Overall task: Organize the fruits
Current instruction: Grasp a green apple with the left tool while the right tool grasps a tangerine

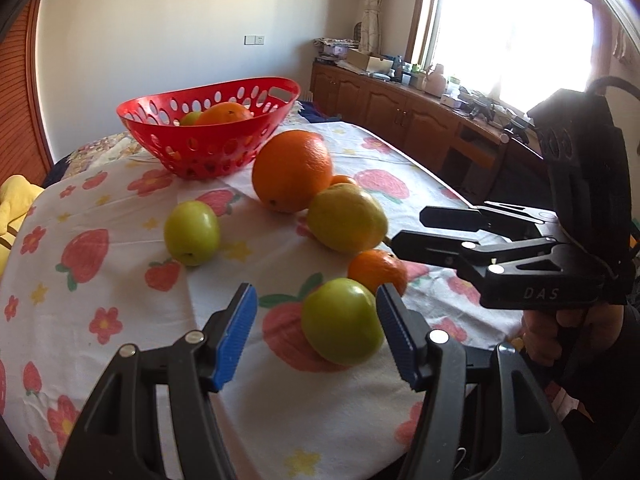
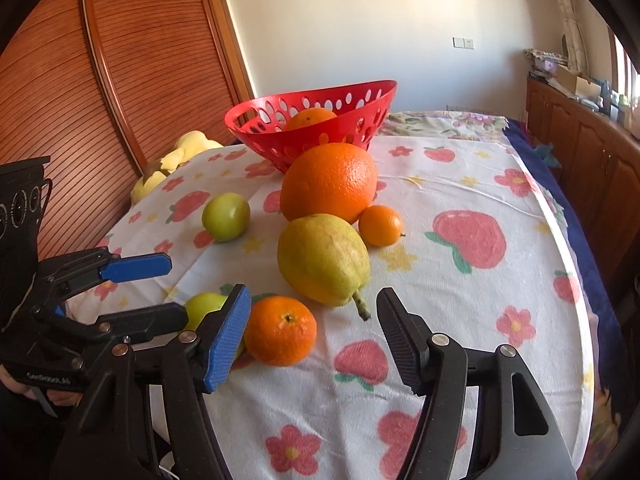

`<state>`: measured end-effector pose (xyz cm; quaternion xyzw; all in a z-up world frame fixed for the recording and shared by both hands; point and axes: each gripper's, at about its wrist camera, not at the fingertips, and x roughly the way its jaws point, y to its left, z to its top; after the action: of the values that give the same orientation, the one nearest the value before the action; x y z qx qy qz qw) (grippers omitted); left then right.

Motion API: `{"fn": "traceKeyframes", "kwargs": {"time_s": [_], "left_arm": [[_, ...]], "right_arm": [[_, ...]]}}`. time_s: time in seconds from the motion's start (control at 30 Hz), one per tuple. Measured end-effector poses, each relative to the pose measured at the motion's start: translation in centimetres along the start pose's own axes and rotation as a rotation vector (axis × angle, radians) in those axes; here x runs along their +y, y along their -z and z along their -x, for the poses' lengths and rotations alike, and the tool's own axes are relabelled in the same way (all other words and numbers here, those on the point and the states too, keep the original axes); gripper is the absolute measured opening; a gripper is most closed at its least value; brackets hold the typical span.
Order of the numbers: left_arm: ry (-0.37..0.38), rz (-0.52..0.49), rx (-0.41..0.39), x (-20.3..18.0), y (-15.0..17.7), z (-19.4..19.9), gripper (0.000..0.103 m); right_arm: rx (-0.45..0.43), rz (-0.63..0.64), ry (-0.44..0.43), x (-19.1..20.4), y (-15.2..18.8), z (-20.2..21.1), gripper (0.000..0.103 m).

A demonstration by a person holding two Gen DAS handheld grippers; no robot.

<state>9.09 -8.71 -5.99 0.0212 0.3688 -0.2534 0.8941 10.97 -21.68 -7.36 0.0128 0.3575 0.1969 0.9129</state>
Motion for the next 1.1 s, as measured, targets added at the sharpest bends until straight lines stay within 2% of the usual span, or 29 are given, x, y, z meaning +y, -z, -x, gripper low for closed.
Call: {"fn": "traceKeyframes", "kwargs": {"time_s": [0.23, 0.53, 0.6, 0.63, 0.67, 0.8, 1.1], "left_arm": [[0.05, 0.0, 0.029, -0.8, 0.4, -0.9, 0.061], [0.034, 0.003, 0.079, -0.9, 0.7, -3.0, 0.061], [0.043, 0.007, 0.079, -0.7, 0.8, -3.1, 0.06], [0.048, 0.009, 0.081, -0.7, 0.9, -3.1, 0.053], [0.049, 0.01, 0.084, -0.6, 1.0, -3.2, 0.052], [0.062, 0.02, 0.077, -0.4, 1.3, -2.9, 0.052], [0.018, 0.041, 0.055, 1.3, 1.0, -1.7, 0.052]], "right_arm": [[0.014, 0.009, 0.015, -0.1, 0.4, 0.1, 0.067], [0.016, 0.023, 0.013, 0.2, 0.5, 0.0, 0.067], [0.021, 0.026, 0.012, 0.2, 0.5, -0.1, 0.067], [0.024, 0.026, 0.011, 0.2, 0.5, -0.1, 0.067], [0.025, 0.026, 0.01, 0.3, 0.5, -0.1, 0.067], [0.03, 0.022, 0.004, 0.3, 0.5, -0.3, 0.067], [0.051, 0.043, -0.022, 1.3, 0.7, -1.2, 0.065]]}}
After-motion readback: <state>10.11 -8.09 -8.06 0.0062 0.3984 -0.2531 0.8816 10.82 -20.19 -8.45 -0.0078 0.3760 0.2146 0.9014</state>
